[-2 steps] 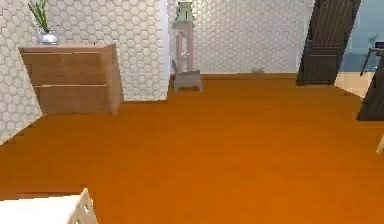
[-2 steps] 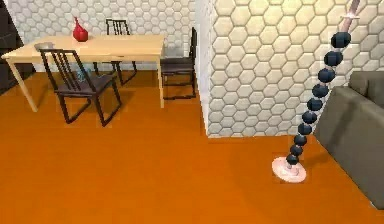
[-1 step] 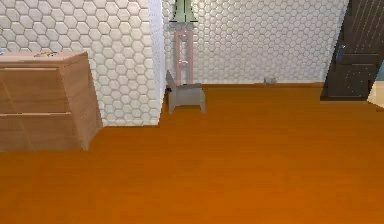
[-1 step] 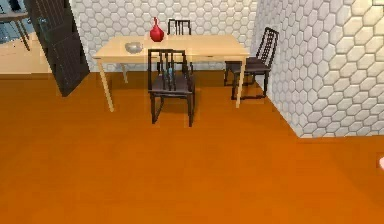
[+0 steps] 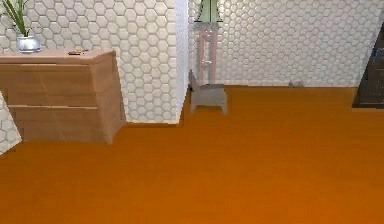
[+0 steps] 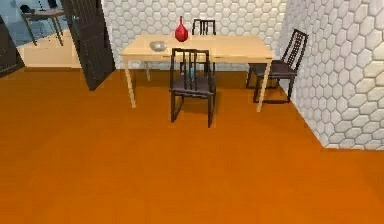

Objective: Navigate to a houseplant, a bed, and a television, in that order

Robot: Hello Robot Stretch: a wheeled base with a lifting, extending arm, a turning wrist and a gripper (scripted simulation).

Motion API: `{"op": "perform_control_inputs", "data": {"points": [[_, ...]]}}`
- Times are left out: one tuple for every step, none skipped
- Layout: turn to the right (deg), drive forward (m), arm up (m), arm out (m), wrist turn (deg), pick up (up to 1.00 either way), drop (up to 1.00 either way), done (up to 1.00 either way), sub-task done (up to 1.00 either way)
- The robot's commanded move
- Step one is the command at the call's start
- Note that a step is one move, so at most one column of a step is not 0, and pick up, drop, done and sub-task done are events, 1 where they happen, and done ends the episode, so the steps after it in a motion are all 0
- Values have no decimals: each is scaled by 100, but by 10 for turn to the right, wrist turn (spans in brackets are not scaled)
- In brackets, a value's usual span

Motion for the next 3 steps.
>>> {"op": "perform_control_inputs", "data": {"points": [[0, 35, 0, 0, 0, 0, 0, 0, 0], [-420, 0, 0, 0, 0, 0, 0, 0, 0], [0, 45, 0, 0, 0, 0, 0, 0, 0]]}}
